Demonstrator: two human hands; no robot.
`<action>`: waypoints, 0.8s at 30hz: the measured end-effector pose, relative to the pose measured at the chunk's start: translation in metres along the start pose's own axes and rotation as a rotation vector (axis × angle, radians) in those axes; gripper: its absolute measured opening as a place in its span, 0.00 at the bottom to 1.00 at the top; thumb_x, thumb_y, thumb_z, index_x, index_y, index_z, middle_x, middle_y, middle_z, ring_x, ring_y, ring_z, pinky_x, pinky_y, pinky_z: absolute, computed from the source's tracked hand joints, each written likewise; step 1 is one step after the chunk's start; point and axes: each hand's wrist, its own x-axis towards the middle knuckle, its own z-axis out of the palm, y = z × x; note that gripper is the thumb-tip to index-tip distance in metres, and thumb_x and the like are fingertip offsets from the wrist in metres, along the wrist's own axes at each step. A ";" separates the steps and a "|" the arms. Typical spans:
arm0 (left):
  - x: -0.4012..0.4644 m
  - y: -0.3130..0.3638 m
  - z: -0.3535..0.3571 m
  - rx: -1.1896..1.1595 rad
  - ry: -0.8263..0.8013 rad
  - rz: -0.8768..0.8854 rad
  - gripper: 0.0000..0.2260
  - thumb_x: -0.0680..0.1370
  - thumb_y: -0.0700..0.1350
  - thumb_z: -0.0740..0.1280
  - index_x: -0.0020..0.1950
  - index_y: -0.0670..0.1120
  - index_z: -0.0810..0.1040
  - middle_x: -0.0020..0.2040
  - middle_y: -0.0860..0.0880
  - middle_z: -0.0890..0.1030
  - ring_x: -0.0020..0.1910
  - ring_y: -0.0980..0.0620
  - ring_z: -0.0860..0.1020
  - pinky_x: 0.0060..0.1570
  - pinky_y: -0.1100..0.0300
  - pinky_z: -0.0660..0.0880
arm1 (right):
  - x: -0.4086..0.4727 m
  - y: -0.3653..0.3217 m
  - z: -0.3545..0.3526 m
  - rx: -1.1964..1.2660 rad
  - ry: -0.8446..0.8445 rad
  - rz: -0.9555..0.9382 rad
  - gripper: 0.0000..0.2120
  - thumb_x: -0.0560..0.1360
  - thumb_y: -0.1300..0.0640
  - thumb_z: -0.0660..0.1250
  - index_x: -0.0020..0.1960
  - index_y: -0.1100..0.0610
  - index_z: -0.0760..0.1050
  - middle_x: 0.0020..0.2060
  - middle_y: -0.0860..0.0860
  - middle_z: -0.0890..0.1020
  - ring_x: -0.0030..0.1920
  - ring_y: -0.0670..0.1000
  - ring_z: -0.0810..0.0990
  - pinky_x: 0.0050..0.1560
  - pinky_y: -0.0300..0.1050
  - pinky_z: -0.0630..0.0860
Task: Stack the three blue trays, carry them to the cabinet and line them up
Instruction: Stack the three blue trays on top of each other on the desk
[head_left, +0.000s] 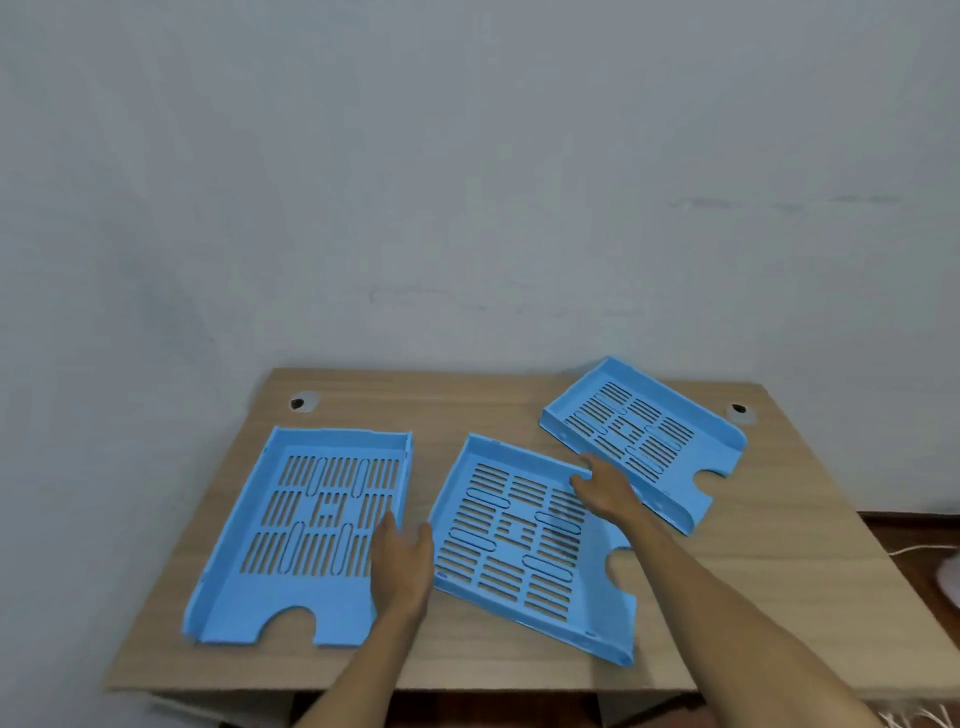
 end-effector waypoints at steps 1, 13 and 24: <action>-0.008 0.000 0.012 -0.017 0.022 -0.021 0.29 0.80 0.52 0.62 0.77 0.41 0.59 0.76 0.40 0.64 0.74 0.40 0.64 0.72 0.44 0.64 | 0.005 0.007 -0.005 -0.016 -0.016 -0.010 0.27 0.80 0.54 0.59 0.78 0.58 0.59 0.72 0.60 0.69 0.63 0.60 0.75 0.51 0.46 0.71; -0.117 0.032 0.159 -0.307 0.159 -0.286 0.38 0.79 0.42 0.65 0.78 0.37 0.42 0.80 0.41 0.44 0.79 0.46 0.47 0.72 0.59 0.51 | 0.063 0.064 -0.006 -0.291 -0.129 -0.155 0.20 0.78 0.54 0.60 0.68 0.61 0.68 0.63 0.61 0.77 0.62 0.63 0.75 0.62 0.58 0.73; -0.105 0.018 0.164 -0.322 0.248 -0.335 0.35 0.75 0.27 0.58 0.79 0.41 0.48 0.68 0.35 0.73 0.63 0.37 0.75 0.63 0.43 0.73 | 0.067 0.098 0.001 -0.423 -0.097 -0.150 0.12 0.76 0.63 0.58 0.58 0.59 0.73 0.54 0.59 0.80 0.56 0.63 0.79 0.56 0.57 0.77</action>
